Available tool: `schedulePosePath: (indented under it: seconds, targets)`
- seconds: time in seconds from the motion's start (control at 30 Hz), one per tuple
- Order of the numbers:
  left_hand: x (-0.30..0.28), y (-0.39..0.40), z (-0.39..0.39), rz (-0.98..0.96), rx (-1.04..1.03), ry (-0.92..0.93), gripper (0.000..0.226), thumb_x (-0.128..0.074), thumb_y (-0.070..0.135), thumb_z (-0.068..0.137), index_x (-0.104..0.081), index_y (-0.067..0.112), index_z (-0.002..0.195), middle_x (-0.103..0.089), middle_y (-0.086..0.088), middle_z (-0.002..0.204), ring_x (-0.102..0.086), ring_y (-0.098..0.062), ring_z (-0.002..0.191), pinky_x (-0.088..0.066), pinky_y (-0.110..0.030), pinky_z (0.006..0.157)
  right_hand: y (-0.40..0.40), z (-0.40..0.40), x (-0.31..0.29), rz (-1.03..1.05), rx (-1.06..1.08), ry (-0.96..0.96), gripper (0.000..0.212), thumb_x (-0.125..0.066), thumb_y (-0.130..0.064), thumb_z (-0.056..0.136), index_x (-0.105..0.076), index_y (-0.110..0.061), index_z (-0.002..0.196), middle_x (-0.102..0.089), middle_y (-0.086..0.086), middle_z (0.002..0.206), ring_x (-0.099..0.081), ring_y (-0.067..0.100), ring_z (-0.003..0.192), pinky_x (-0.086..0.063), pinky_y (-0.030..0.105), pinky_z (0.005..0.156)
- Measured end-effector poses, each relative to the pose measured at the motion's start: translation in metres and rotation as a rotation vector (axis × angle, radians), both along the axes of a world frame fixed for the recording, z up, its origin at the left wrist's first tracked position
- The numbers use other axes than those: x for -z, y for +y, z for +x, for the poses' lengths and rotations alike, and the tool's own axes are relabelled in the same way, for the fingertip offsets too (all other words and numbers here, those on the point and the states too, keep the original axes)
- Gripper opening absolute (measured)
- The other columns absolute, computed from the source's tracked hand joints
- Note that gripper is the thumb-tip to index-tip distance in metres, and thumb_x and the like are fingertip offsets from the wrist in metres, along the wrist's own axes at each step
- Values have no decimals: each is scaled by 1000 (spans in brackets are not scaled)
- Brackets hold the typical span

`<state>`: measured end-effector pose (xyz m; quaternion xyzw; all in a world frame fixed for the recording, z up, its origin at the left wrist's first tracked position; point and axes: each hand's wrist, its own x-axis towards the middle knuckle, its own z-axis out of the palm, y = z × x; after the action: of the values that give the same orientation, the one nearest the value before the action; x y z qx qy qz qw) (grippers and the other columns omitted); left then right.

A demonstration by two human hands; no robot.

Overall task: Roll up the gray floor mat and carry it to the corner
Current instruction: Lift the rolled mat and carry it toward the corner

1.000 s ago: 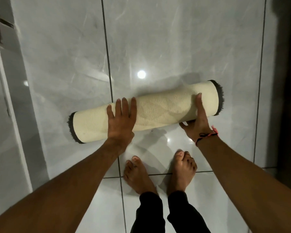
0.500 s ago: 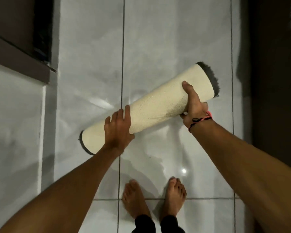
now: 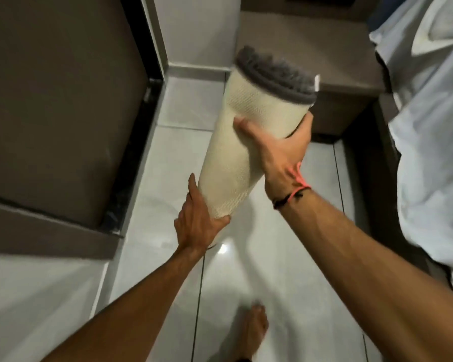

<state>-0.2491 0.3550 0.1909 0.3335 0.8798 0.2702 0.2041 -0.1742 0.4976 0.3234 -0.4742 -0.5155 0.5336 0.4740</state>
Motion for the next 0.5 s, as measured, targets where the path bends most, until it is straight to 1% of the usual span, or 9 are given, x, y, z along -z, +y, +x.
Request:
schedulePosePath:
  seconds: [0.07,0.13,0.17,0.23,0.27,0.3,0.37,0.43,0.5]
  targets:
    - [-23,34,-33,48,35,-73,141,-90,58,57,7,31,157,-55,-7,145,-57,-35,127,-52,-57,99,22,-19,-16,116,-108,-43,97,-101,-21,55,-45,-9,134,-62,-5,121,-62,4,109,-56,19,96]
    - [-44,62,-66,151,76,-166,140,-92,59,53,-3,34,157,-51,1,150,-54,-24,132,-52,-53,103,39,-39,-28,199,-203,-63,100,-102,-20,54,-45,-8,136,-60,-10,121,-61,-1,112,-51,10,95]
    - [-54,76,-82,215,85,-224,135,-94,58,51,-11,36,156,-52,11,146,-54,-12,130,-54,-45,102,52,-52,-33,229,-248,-65,101,-102,-19,53,-45,-8,136,-60,-10,123,-61,2,114,-50,11,97]
    - [-69,100,-111,320,89,-340,127,-97,53,50,-21,46,151,-55,36,131,-54,11,120,-56,-19,89,79,-76,-46,245,-320,-74,102,-102,-20,53,-46,-10,137,-61,-8,125,-61,6,117,-52,19,101]
    - [-77,113,-127,361,83,-378,124,-99,50,51,-23,51,149,-54,43,125,-53,17,117,-55,-10,82,95,-91,-52,250,-342,-76,102,-102,-20,52,-46,-11,136,-63,-6,126,-61,8,118,-53,25,102]
    - [-82,120,-135,392,78,-397,121,-99,47,52,-26,55,147,-54,45,124,-53,18,116,-54,-6,79,105,-99,-56,252,-362,-81,101,-103,-20,52,-47,-12,136,-64,-4,127,-62,9,118,-54,28,102]
    - [-86,142,-163,430,55,-409,113,-99,47,52,-31,60,141,-57,41,126,-56,14,118,-59,-13,81,134,-127,-61,240,-411,-75,96,-102,-20,53,-48,-16,132,-65,-4,126,-63,7,117,-55,26,99]
    - [-78,166,-193,444,12,-429,110,-99,50,51,-36,56,140,-62,33,125,-61,8,116,-63,-30,85,164,-159,-56,230,-471,-60,91,-102,-16,54,-49,-18,129,-65,-3,127,-64,7,117,-55,25,99]
    - [-66,189,-221,461,-39,-425,109,-99,53,50,-39,53,141,-66,29,123,-64,5,112,-64,-41,87,191,-191,-46,216,-515,-62,92,-101,-14,55,-48,-26,129,-65,-3,131,-62,8,120,-54,27,102]
